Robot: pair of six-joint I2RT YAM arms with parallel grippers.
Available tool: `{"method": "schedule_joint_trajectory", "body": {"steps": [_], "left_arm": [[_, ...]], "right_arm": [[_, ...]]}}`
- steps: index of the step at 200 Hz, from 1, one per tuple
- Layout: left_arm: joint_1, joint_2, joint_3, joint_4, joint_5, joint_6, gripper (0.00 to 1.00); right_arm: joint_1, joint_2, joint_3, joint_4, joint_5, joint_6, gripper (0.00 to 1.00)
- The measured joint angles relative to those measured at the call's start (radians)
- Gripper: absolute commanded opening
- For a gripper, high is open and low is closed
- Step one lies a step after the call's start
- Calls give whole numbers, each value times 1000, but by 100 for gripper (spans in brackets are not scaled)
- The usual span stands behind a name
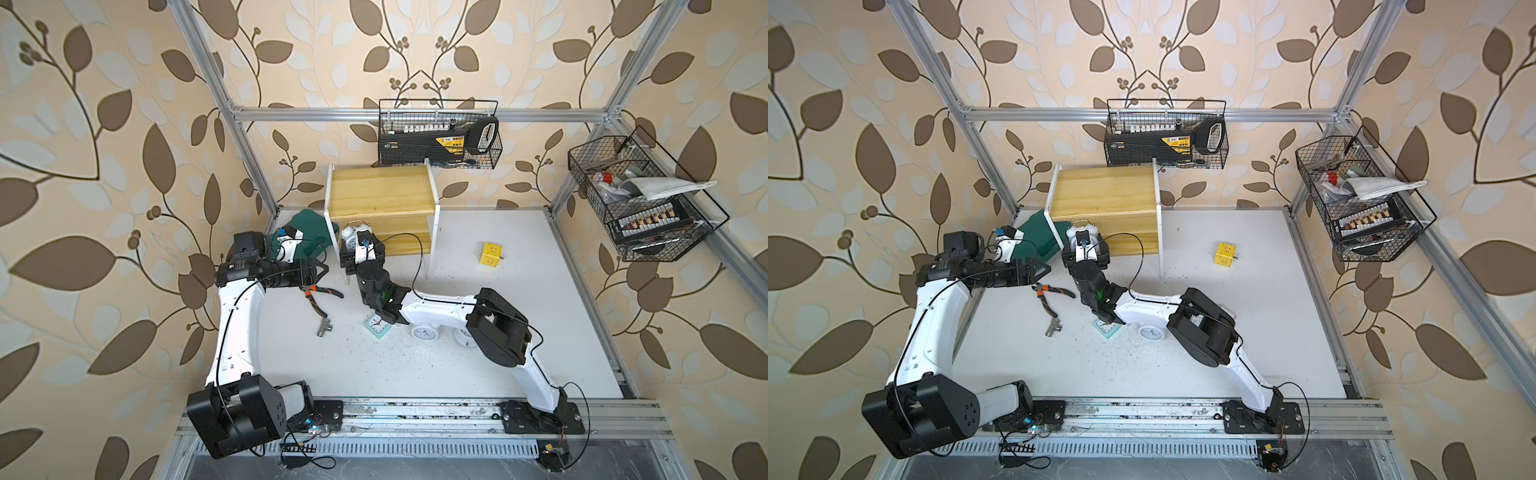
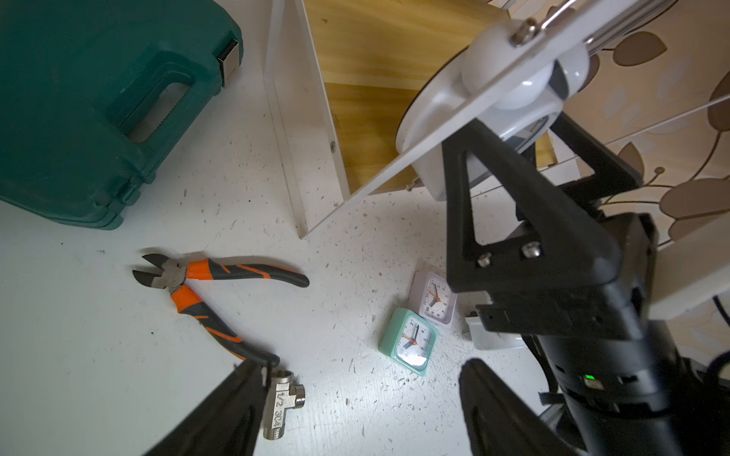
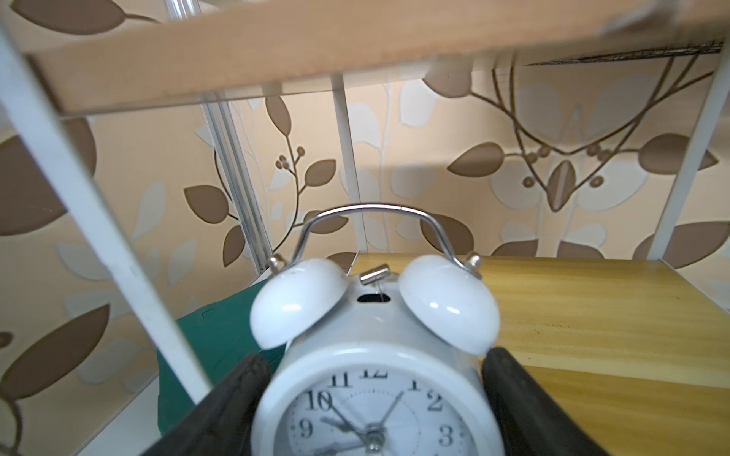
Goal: Place the alarm clocks on the shelf by style
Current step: Place the alarm on the shelf.
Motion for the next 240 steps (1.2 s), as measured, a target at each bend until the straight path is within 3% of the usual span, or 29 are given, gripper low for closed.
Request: {"method": "schedule_joint_trajectory", "body": {"steps": [118, 160, 182, 240], "left_arm": [[13, 0, -11, 5, 18, 0, 81], [13, 0, -12, 6, 18, 0, 81], [19, 0, -12, 6, 22, 0, 81], [19, 0, -13, 6, 35, 0, 82]], "right_arm": [[-43, 84, 132, -57, 5, 47, 56], [-42, 100, 156, -62, 4, 53, 61], [-42, 101, 158, -62, 3, 53, 68], [-42, 101, 158, -65, -10, 52, 99]]}}
